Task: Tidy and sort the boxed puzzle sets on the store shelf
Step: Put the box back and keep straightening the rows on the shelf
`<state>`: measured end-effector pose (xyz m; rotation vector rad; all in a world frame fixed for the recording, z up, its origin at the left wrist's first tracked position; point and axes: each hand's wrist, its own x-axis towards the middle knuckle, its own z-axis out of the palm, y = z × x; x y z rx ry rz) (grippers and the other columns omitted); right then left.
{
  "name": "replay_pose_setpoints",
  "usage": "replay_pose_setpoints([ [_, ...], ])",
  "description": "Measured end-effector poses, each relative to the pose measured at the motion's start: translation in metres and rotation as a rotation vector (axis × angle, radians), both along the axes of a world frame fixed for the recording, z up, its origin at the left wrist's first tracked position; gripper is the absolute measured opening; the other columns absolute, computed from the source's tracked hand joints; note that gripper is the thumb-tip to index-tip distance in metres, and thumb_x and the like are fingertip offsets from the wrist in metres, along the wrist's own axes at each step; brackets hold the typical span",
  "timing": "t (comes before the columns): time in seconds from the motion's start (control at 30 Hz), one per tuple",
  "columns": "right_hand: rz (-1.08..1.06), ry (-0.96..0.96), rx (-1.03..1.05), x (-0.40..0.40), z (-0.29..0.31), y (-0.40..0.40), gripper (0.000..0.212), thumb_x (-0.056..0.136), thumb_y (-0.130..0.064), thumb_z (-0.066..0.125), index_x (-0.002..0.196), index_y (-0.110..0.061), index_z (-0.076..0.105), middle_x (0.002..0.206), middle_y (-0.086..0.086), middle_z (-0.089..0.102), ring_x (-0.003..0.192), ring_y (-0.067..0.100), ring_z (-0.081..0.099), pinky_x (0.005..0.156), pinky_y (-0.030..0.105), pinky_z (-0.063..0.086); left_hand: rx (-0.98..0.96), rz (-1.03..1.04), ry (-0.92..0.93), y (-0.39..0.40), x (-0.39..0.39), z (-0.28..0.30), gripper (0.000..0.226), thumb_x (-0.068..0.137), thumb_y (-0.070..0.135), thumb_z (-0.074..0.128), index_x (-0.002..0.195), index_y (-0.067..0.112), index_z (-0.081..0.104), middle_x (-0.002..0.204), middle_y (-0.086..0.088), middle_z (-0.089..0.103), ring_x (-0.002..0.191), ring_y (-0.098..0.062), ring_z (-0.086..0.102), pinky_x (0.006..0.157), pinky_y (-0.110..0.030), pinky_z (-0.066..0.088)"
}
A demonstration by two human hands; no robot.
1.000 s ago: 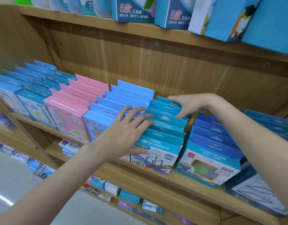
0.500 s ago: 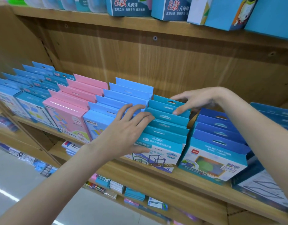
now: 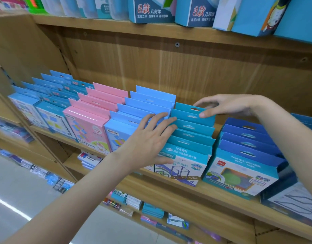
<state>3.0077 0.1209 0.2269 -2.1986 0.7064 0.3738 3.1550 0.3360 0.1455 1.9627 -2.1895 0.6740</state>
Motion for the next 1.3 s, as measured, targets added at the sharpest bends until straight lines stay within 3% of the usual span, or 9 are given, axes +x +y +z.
replay_pose_setpoints([
  [0.1, -0.029, -0.06, -0.023, -0.014, 0.01, 0.002, 0.055, 0.069, -0.044, 0.063, 0.122, -0.036, 0.049, 0.126, -0.006, 0.056, 0.117, 0.008, 0.049, 0.103, 0.03, 0.032, -0.014, -0.001, 0.006, 0.001, 0.001, -0.001, 0.081, 0.065, 0.065, 0.063, 0.119, 0.007, 0.043, 0.13, -0.012, 0.05, 0.124, -0.03, 0.032, 0.101, -0.046, 0.026],
  [0.2, 0.028, 0.003, -0.067, -0.029, 0.012, 0.005, 0.067, 0.069, -0.04, 0.07, 0.129, -0.041, 0.04, 0.138, -0.01, 0.044, 0.122, 0.01, 0.046, 0.108, 0.036, 0.034, -0.017, 0.006, -0.01, 0.002, 0.0, -0.001, 0.082, 0.066, 0.065, 0.063, 0.12, 0.007, 0.045, 0.13, -0.013, 0.049, 0.123, -0.031, 0.034, 0.1, -0.046, 0.028],
  [0.33, 0.121, 0.138, -0.202, -0.032, 0.003, 0.016, 0.09, 0.076, -0.028, 0.073, 0.141, -0.044, 0.013, 0.147, -0.015, 0.023, 0.123, 0.011, 0.042, 0.097, 0.024, 0.033, -0.001, 0.01, -0.037, 0.001, 0.001, 0.001, 0.087, 0.063, 0.063, 0.067, 0.124, 0.005, 0.045, 0.141, -0.019, 0.037, 0.125, -0.034, 0.034, 0.1, -0.047, 0.027],
  [0.4, 0.141, 0.113, -0.287, -0.029, -0.004, 0.021, 0.096, 0.074, -0.025, 0.076, 0.142, -0.041, 0.01, 0.147, -0.012, 0.025, 0.12, 0.01, 0.04, 0.093, 0.023, 0.035, 0.011, 0.016, -0.049, -0.001, 0.001, 0.001, 0.088, 0.061, 0.063, 0.067, 0.124, 0.004, 0.048, 0.141, -0.019, 0.038, 0.124, -0.035, 0.038, 0.1, -0.049, 0.032],
  [0.63, 0.158, 0.003, -0.52, -0.02, -0.016, 0.031, 0.098, 0.065, -0.031, 0.081, 0.138, -0.042, 0.017, 0.135, -0.008, 0.044, 0.116, 0.014, 0.044, 0.099, 0.039, 0.04, 0.017, 0.0, -0.03, 0.0, 0.002, 0.002, 0.087, 0.055, 0.059, 0.075, 0.118, 0.004, 0.053, 0.136, -0.018, 0.045, 0.122, -0.035, 0.044, 0.098, -0.048, 0.037],
  [0.93, 0.067, -0.063, -0.401, -0.039, 0.004, 0.037, 0.083, 0.071, -0.037, 0.075, 0.137, -0.039, 0.025, 0.144, -0.007, 0.032, 0.125, 0.011, 0.039, 0.105, 0.034, 0.035, -0.008, -0.019, -0.053, 0.005, 0.006, -0.001, 0.095, 0.057, 0.054, 0.076, 0.13, 0.002, 0.044, 0.137, -0.015, 0.045, 0.126, -0.03, 0.03, 0.104, -0.045, 0.021],
  [1.03, 0.094, 0.013, -0.393, -0.047, 0.013, 0.048, 0.092, 0.069, -0.041, 0.076, 0.14, -0.042, 0.017, 0.149, -0.011, 0.024, 0.134, 0.01, 0.028, 0.111, 0.037, 0.027, 0.003, -0.021, -0.04, 0.007, 0.007, -0.001, 0.094, 0.058, 0.053, 0.075, 0.131, 0.003, 0.043, 0.135, -0.013, 0.048, 0.126, -0.029, 0.03, 0.103, -0.045, 0.022],
  [1.17, 0.136, 0.138, -0.541, -0.042, -0.01, 0.062, 0.111, 0.07, -0.04, 0.076, 0.143, -0.039, -0.007, 0.156, -0.002, 0.005, 0.14, 0.023, 0.016, 0.115, 0.047, 0.011, 0.002, -0.024, -0.034, 0.007, 0.007, -0.001, 0.093, 0.058, 0.052, 0.076, 0.13, 0.002, 0.044, 0.133, -0.013, 0.05, 0.126, -0.029, 0.031, 0.102, -0.044, 0.022],
  [1.3, 0.088, 0.089, -0.554, -0.039, -0.015, 0.067, 0.112, 0.072, -0.037, 0.075, 0.143, -0.037, -0.011, 0.153, 0.002, 0.015, 0.139, 0.026, 0.019, 0.115, 0.045, 0.011, 0.03, -0.016, -0.039, 0.006, 0.007, 0.0, 0.094, 0.058, 0.052, 0.077, 0.13, 0.002, 0.044, 0.133, -0.013, 0.049, 0.126, -0.029, 0.031, 0.102, -0.044, 0.023],
])
